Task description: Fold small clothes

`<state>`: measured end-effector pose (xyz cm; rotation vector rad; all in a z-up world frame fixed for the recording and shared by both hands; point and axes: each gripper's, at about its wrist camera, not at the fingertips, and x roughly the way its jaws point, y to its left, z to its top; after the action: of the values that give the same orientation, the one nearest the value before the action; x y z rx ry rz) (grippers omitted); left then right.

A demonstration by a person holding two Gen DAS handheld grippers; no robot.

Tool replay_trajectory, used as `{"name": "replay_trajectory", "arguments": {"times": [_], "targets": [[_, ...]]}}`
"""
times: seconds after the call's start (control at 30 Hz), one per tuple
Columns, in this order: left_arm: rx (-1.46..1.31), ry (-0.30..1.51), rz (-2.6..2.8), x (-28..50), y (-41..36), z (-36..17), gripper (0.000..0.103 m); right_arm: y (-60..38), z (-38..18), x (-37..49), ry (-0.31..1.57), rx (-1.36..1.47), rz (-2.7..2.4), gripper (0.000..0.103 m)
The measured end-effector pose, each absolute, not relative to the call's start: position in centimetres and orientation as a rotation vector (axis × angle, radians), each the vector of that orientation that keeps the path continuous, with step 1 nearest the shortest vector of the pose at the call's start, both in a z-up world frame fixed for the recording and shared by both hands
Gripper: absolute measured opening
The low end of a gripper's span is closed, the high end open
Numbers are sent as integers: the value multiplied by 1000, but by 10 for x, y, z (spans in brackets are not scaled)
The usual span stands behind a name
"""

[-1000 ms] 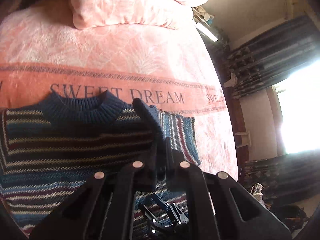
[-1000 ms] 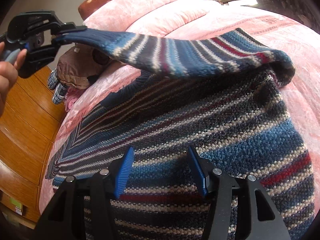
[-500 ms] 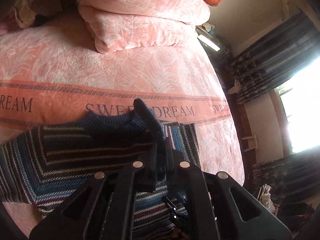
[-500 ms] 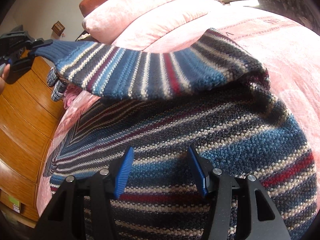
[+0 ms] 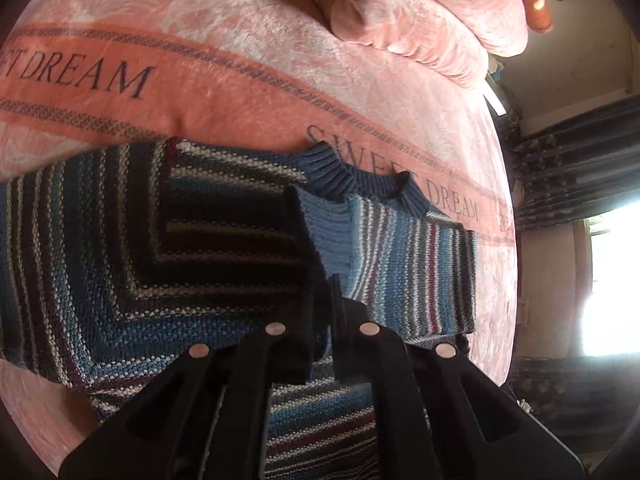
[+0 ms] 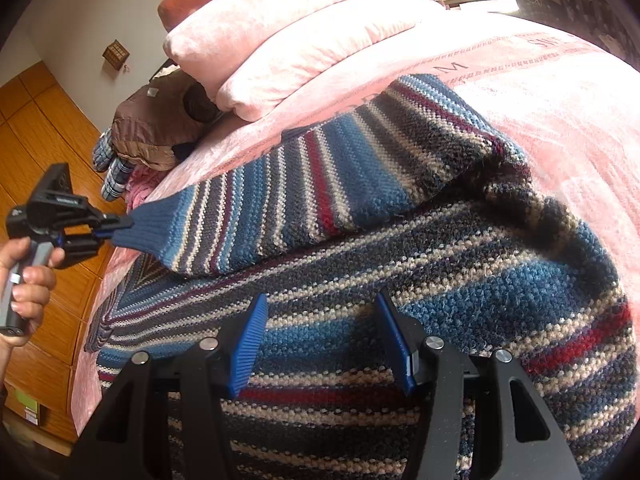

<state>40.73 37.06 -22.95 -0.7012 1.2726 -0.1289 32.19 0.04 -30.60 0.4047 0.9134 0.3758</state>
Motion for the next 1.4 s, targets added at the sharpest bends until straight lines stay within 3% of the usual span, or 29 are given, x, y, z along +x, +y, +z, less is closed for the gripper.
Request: {"name": "replay_trajectory", "arguments": {"times": [0.17,0.2,0.3,0.47,0.53,0.63,0.7,0.77,0.93,1.03,1.23,1.4], "targets": [[-668,1370,48,401,398,-285,14,-2,-307,322,915,402,377,57],[-669,1358,103,396,406,-285,14,-3,-306,323,915,406,378,56],[-681,1215,122,380,411,-256,33,-5,-306,325,917,413,379,56],[-759,1139,-183,380,363,-249,36,-4,-305,325,915,406,383,57],[-718,1199,-121,386,355,-271,31,-5,-305,324,915,407,384,57],[-757,1227,-54,386,367,-299,9,-6,-305,322,914,399,388,56],[-788,1203,-58,379,378,-294,19,-7,-304,320,912,392,390,55],[-795,1152,-34,365,396,-278,57,-6,-302,318,910,385,398,57],[-896,984,85,288,487,-235,80,3,-285,305,884,337,426,58],[-886,917,232,232,552,-221,84,13,-280,296,897,364,462,68],[-1124,725,487,102,693,-235,87,59,-274,281,926,291,543,68],[-1246,663,518,83,745,-266,87,95,-275,263,961,216,596,68]]}}
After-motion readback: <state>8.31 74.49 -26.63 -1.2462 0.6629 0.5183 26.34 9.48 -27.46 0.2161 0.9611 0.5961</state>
